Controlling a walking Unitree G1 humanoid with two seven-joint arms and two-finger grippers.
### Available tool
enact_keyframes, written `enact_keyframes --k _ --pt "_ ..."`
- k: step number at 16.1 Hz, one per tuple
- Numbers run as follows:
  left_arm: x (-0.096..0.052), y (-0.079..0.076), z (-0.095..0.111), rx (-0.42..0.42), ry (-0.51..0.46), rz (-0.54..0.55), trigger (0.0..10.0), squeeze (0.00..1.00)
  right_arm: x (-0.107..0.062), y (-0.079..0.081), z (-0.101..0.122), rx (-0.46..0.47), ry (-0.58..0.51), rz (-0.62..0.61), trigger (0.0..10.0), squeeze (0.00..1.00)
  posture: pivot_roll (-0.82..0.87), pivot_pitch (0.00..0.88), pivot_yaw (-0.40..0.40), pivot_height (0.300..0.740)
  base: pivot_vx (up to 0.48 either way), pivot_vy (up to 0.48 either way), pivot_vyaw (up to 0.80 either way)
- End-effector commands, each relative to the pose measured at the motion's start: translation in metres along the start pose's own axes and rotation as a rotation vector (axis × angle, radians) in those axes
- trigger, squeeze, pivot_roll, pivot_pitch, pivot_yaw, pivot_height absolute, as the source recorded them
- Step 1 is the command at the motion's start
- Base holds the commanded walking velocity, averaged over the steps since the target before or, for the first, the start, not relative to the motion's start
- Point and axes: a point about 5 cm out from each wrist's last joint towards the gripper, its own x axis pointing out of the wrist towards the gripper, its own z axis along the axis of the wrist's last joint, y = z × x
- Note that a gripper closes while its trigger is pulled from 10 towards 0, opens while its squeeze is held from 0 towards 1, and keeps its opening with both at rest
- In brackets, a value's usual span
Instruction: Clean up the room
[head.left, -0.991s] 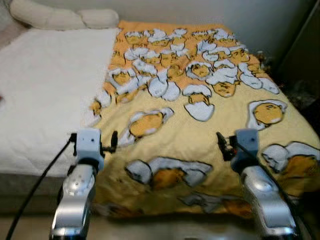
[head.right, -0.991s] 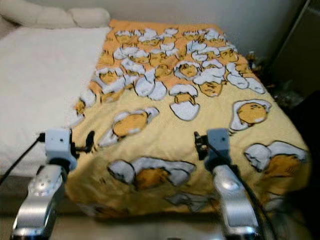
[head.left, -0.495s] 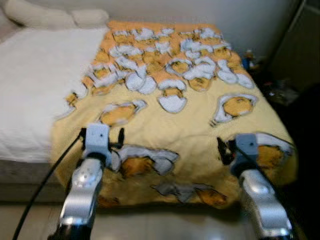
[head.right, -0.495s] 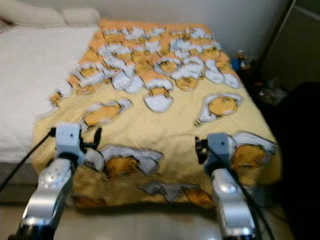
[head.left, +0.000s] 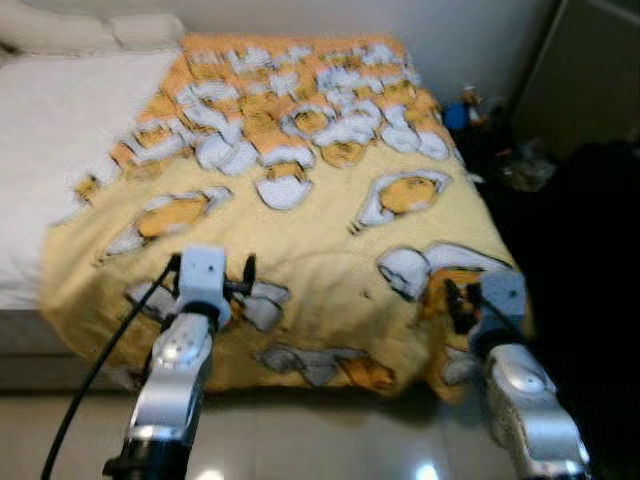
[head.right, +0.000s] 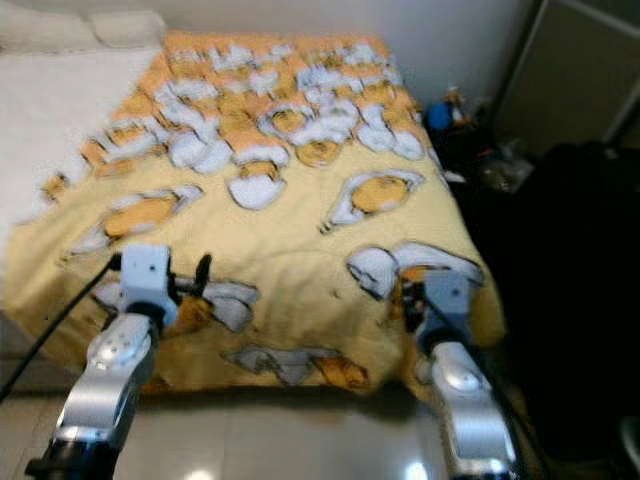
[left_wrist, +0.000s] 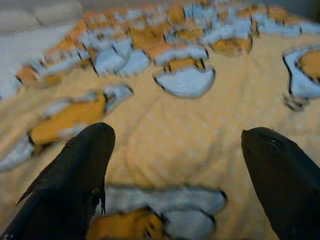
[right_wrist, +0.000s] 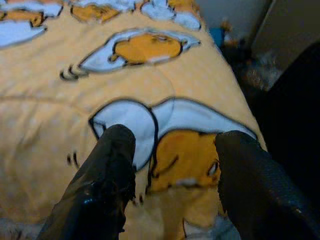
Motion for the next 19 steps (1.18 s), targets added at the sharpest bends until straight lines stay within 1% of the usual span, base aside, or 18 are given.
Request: enact_keyframes --k 1,3,7,8,12,13,15,16,19 --pt "0.003 -0.001 0.005 -0.008 -0.024 -0.008 10.0 0.77 0.003 -0.003 0.004 -0.006 -0.004 -0.006 10.0 0.00 -0.09 0.000 0.042 0.740 0.000 0.000 -0.77" --pt "0.005 -0.005 0.006 -0.027 -0.037 -0.039 10.0 0.78 0.004 -0.005 0.005 -0.017 -0.004 -0.007 10.0 0.00 -0.09 0.000 0.036 0.740 0.000 0.000 -0.77" --pt "0.009 -0.008 0.007 -0.021 -0.043 -0.060 10.0 0.78 0.010 -0.012 0.010 -0.035 -0.010 -0.031 10.0 0.00 -0.09 0.000 0.027 0.740 0.317 0.000 -0.78" --pt "0.011 -0.008 0.007 -0.022 -0.044 -0.061 10.0 0.78 0.011 -0.013 0.012 -0.037 -0.016 -0.030 10.0 0.00 -0.09 0.000 0.024 0.740 0.345 0.000 0.00" --pt "0.015 -0.009 0.010 -0.015 -0.052 -0.077 10.0 0.79 0.012 -0.009 0.012 -0.043 -0.020 -0.022 10.0 0.00 -0.08 0.000 0.022 0.740 0.382 0.000 0.00" --pt "0.016 -0.008 0.010 -0.016 -0.054 -0.080 10.0 0.79 0.012 -0.008 0.011 -0.031 -0.013 -0.025 10.0 0.00 -0.09 0.000 0.031 0.740 0.424 0.000 0.00" --pt "0.018 -0.009 0.010 -0.017 -0.054 -0.087 10.0 0.78 0.011 -0.009 0.009 -0.017 -0.005 -0.030 10.0 0.00 -0.10 0.000 0.041 0.740 0.428 0.000 -0.74" --pt "0.022 -0.013 0.012 -0.012 -0.058 -0.112 10.0 0.79 0.008 -0.013 0.007 -0.003 -0.001 -0.050 10.0 0.00 -0.11 0.000 0.055 0.740 0.428 0.000 -0.78" --pt "0.023 -0.010 0.013 -0.010 -0.060 -0.113 10.0 0.78 0.007 -0.006 0.006 0.005 -0.002 -0.035 10.0 0.00 -0.10 0.000 0.056 0.740 0.430 0.000 -0.78"
